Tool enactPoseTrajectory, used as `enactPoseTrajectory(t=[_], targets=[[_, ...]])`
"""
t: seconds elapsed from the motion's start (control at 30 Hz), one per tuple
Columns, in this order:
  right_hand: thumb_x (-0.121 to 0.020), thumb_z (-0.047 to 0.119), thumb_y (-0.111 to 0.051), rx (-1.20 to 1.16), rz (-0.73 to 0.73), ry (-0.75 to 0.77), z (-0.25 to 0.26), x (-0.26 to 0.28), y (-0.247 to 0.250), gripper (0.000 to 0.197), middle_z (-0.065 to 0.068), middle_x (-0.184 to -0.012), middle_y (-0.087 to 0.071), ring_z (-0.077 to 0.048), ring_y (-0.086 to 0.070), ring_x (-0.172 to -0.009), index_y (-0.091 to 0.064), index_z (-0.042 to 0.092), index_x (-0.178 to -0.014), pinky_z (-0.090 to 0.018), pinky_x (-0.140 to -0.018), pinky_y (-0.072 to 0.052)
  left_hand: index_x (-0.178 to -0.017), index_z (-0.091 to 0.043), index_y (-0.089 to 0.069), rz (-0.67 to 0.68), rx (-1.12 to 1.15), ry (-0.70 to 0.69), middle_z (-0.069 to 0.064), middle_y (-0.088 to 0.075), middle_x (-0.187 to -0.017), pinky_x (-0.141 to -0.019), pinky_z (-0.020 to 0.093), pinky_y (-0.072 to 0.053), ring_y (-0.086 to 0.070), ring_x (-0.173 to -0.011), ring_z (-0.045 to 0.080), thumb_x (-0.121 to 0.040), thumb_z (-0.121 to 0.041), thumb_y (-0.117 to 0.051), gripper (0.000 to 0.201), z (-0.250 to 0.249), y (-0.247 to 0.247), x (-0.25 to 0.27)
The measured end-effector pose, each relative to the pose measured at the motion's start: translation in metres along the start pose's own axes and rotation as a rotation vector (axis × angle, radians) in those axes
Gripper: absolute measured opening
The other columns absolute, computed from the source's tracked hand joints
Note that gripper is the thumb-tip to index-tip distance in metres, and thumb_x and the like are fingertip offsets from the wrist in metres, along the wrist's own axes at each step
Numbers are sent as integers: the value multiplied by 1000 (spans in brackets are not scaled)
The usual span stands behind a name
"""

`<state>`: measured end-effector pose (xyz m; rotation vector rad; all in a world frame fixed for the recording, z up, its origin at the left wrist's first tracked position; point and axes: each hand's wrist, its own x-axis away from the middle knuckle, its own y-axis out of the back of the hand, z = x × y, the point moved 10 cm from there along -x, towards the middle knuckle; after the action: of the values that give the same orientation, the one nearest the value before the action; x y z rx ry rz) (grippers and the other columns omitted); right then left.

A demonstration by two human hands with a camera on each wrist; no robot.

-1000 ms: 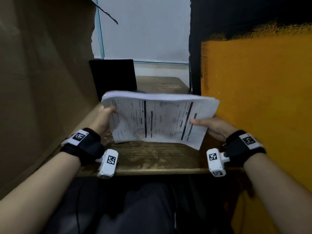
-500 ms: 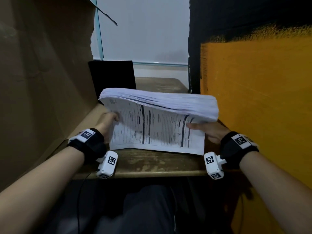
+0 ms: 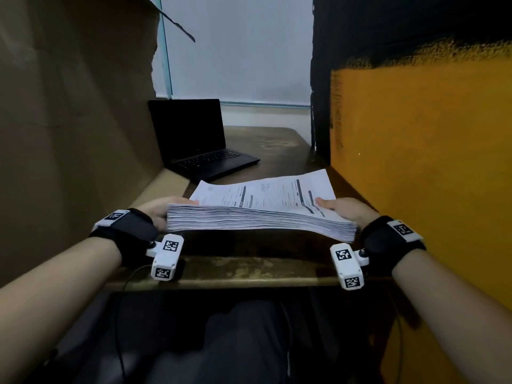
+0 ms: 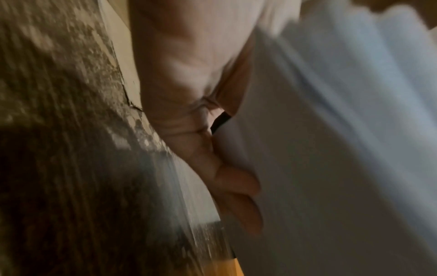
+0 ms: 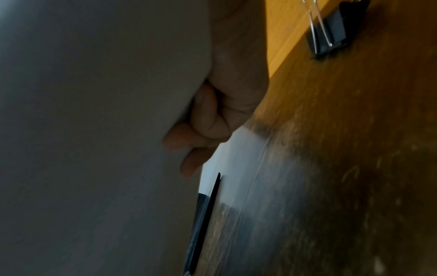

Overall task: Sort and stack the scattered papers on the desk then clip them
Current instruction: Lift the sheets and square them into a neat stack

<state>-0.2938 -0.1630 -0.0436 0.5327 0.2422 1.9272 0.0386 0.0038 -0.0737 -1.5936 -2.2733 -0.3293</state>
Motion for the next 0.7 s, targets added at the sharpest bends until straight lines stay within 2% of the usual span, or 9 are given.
enactPoseTrajectory(t=[0.1,0.23,0.33,0.37,0.47,0.53,0.6,0.67,0.7], targets=[[-93,34,-62,-10,-4,24,5,1,3,30,-4,-79,-69,-16,-65,-64,-66,5,-96,-25,-56,-47,-97,1,-55,8,-10,8,13,-71,-67,-48,28,-57,-69,-52,21,-101,-20,-40,26,3,-1,2],[-95,31,-59,-86,29,85,11,7,-1,29,-4,-87,-70,-8,-70,-58,-65,5,-106,-15,-46,-49,-107,-2,-56,40,-5,-84,8,-75,-80,-55,28,-59,-72,-64,19,-99,-7,-41,18,-3,-5,0],[-97,22,-56,-295,92,98,11,7,-3,27,-12,-112,-70,-20,-71,-90,-62,8,-119,-31,-67,-58,-115,-8,-55,1,-57,-127,7,-74,-96,-59,30,-60,-73,-74,18,-95,4,-46,26,-6,-2,-1],[-97,20,-55,-327,110,106,14,9,-3,23,-12,-114,-69,-23,-69,-94,-61,11,-117,-35,-68,-58,-117,-9,-55,-10,-67,-129,7,-73,-97,-57,30,-59,-73,-75,19,-93,5,-48,29,-7,0,0],[-98,20,-54,-273,80,185,33,18,3,16,-6,-104,-69,-18,-68,-86,-61,15,-111,-28,-56,-55,-121,-4,-55,-77,-118,-218,10,-68,-86,-49,25,-46,-60,-62,19,-89,-19,-62,36,-28,9,6],[-97,19,-56,-245,43,271,49,23,8,19,-9,-108,-70,-22,-69,-91,-61,13,-115,-31,-63,-56,-127,-5,-53,-130,-175,-372,15,-65,-112,-68,28,-49,-62,-85,20,-84,-32,-67,53,-61,9,15],[-96,19,-58,-206,5,369,66,30,10,17,-11,-108,-71,-26,-70,-95,-63,15,-112,-40,-75,-58,-135,-13,-43,-272,-344,-566,9,-55,-131,-92,30,-44,-54,-115,19,-80,-35,-72,66,-102,3,36],[-95,21,-59,-138,-41,495,87,42,11,19,-7,-105,-72,-24,-71,-94,-63,17,-112,-42,-82,-58,-140,-16,-37,-343,-604,-749,5,-50,-136,-100,26,-35,-46,-126,16,-76,-35,-77,78,-142,-25,58],[-94,22,-60,-90,-49,574,100,50,10,23,-5,-106,-72,-21,-71,-95,-64,16,-116,-39,-83,-57,-141,-17,-35,-312,-723,-809,4,-48,-138,-102,24,-32,-43,-129,13,-72,-38,-79,85,-157,-46,66]])
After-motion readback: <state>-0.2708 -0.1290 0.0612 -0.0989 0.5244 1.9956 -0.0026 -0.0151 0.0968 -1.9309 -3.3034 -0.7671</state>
